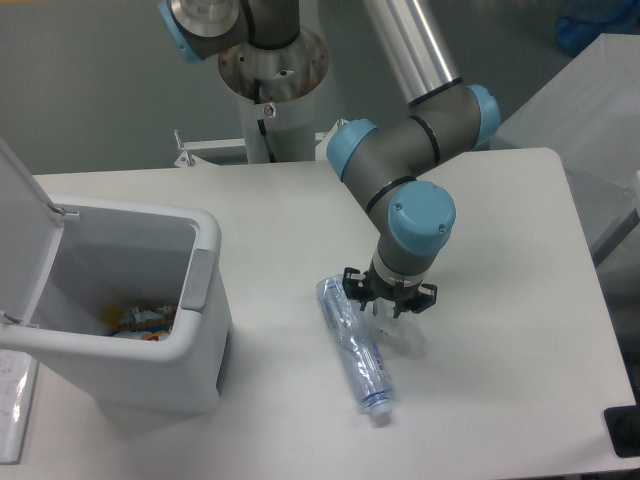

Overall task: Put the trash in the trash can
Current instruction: 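Lower the gripper and pinch the plastic bag, then lift the bag and carry it over the white trash bin, then open the gripper to drop the bag into the bin, then move the gripper to the cap end of the clear water bottle, then lower the gripper and close it on the bottle's cap end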

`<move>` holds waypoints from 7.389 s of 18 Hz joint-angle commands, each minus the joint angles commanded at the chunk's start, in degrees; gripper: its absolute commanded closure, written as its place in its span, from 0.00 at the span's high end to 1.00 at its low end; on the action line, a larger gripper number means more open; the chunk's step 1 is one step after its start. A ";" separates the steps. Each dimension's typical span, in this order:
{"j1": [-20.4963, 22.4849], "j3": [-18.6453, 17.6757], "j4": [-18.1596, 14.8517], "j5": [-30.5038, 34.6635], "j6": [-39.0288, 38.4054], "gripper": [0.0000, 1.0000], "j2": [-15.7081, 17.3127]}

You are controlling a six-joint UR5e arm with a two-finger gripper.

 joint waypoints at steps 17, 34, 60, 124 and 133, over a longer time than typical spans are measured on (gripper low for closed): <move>5.53 4.56 -0.44 -8.59 -2.80 0.00 5.36; 4.32 10.02 -0.62 -35.16 -12.12 0.00 18.80; -13.80 8.35 -0.09 -34.89 -22.76 1.00 26.90; -4.48 31.20 -12.48 -7.12 -27.16 0.50 -21.97; -4.66 30.94 -12.48 -7.21 -27.07 0.25 -20.92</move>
